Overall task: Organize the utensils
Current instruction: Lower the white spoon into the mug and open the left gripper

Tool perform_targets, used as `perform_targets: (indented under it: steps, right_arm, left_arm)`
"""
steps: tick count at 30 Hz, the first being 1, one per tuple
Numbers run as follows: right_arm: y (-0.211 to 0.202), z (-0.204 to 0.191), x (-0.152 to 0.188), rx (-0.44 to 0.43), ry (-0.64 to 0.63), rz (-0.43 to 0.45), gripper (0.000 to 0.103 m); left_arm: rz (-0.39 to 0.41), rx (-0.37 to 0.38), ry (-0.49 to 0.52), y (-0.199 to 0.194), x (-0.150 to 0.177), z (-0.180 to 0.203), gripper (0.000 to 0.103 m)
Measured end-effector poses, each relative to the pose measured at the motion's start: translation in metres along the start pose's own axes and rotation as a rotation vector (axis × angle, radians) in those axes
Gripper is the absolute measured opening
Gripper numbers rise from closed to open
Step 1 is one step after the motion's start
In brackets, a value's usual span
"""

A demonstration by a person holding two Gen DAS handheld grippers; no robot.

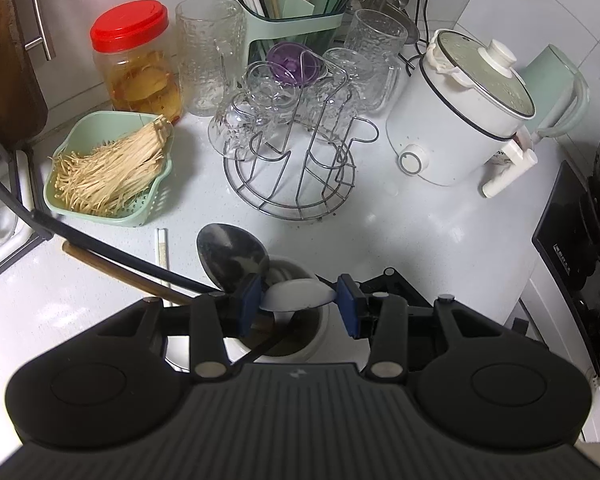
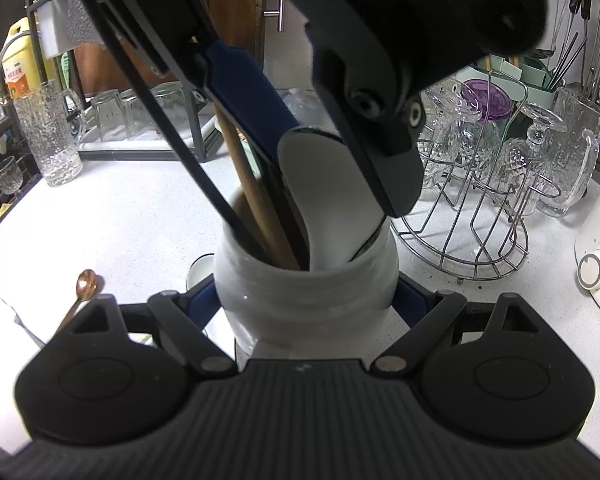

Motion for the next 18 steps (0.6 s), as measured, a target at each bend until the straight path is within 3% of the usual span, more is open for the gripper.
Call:
perform_targets:
  steps: [9,18]
  right_arm:
    - [0.0,0.001,-0.001,0.001,0.004,0.001,0.091]
    - [0.0,0.0,-0.001,0.006,0.011,-0.001,0.091]
  left_arm:
    - [0.027,-0.035,-0.032,-0.014,0.004,-0.006,0.057]
    - [0.163,-0.056,-0.043,-0.066,0.006,-0.011,0.059]
Point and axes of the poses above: each gripper's, at about its wrist camera, not at the fingertips, and y roughly the way its jaws point, z to its right, x to its underside, the point moved 1 cm from there along y, roughly the way its jaws point, and after that the axes turned 10 degrees about -x, right-handed, at the moved point
